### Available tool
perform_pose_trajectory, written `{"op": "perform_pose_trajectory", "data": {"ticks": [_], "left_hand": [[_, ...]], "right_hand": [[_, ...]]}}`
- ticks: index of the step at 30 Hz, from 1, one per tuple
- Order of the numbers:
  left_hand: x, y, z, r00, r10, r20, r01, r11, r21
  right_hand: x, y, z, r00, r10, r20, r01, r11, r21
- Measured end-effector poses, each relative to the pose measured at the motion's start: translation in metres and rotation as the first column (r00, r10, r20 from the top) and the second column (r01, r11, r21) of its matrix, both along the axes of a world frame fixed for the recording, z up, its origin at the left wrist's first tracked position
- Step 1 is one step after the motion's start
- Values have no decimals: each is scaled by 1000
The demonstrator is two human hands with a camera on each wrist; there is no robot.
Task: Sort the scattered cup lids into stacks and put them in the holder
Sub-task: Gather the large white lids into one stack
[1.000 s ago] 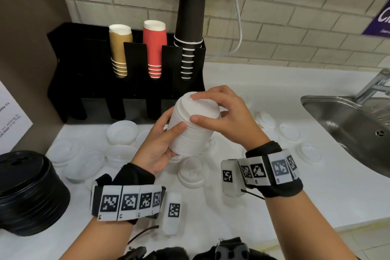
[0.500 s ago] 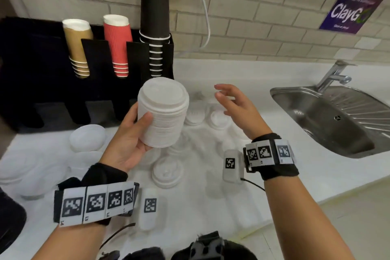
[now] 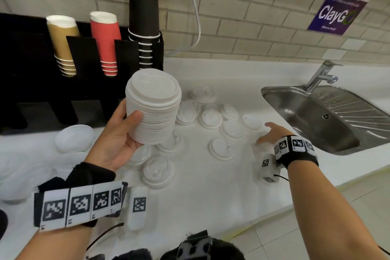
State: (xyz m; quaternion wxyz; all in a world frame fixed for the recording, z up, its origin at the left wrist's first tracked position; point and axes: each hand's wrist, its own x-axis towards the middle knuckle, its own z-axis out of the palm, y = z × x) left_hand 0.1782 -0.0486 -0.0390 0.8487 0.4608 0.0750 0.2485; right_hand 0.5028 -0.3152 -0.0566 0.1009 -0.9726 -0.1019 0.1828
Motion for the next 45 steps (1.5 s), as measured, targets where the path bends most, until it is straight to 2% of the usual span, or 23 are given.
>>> {"op": "perform_pose_trajectory", "data": {"ticks": [5, 10, 16, 20, 23, 25, 27, 28, 29, 31, 34, 36, 38, 40, 45], "left_hand": [[-1, 1, -1, 1000, -4, -4, 4, 1000, 20], [1, -2, -4, 1000, -23, 2, 23, 1000, 19], [2, -5, -4, 999, -40, -10, 40, 999, 6], [0, -6, -4, 999, -42, -13, 42, 999, 1], [-2, -6, -4, 999, -39, -17, 39, 999, -3], [-3, -7, -3, 999, -39, -22, 39, 999, -5], [-2, -9, -3, 999, -42, -31, 41, 999, -8], [-2, -10, -2, 998, -43, -37, 43, 999, -13], [-2, -12, -2, 998, -45, -42, 45, 999, -20], [-1, -14, -2, 998, -45, -50, 43, 998, -36], [1, -17, -2, 997, -42, -71, 39, 998, -44], [2, -19, -3, 995, -46, -88, 42, 998, -45], [2, -20, -5, 994, -56, -98, 52, 998, -44], [2, -22, -6, 992, -67, -106, 64, 997, -36], [2, -23, -10, 987, -64, -148, 66, 998, 9]], "right_hand": [[0, 0, 12, 993, 82, -81, -85, 996, -40], [-15, 36, 15, 979, 198, -57, -193, 977, 88], [-32, 77, -5, 952, 308, -6, -307, 947, -99], [-34, 86, -9, 942, 334, 32, -328, 936, -128], [-34, 86, 3, 945, 326, 34, -319, 938, -134], [-38, 83, 18, 956, 292, 2, -291, 954, -77], [-49, 80, 35, 959, 277, -56, -268, 954, 132], [-57, 79, 44, 955, 287, -71, -256, 922, 290], [-70, 79, 52, 950, 305, -67, -242, 855, 459], [-100, 81, 67, 937, 349, -17, -225, 640, 734], [-144, 89, 81, 897, 431, 97, -266, 352, 898], [-167, 97, 85, 873, 459, 166, -299, 234, 925], [-184, 104, 85, 853, 471, 225, -343, 181, 922], [-195, 108, 82, 837, 488, 249, -370, 167, 914], [-201, 108, 77, 801, 511, 313, -478, 230, 848]]}}
